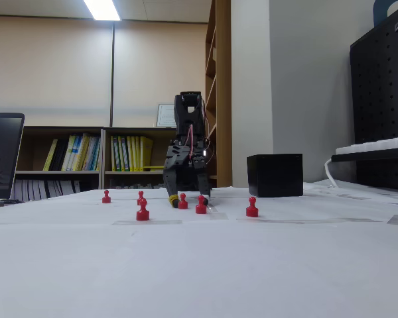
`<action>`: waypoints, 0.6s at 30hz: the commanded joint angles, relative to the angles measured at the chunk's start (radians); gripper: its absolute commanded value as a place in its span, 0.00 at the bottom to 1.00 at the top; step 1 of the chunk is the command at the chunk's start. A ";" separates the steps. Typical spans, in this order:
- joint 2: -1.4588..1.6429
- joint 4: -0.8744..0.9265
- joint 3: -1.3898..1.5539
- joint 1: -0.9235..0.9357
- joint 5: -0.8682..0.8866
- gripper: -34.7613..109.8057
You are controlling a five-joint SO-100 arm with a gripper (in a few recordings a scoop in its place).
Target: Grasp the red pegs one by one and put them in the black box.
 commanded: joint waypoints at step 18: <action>0.043 0.005 0.058 0.015 0.017 0.32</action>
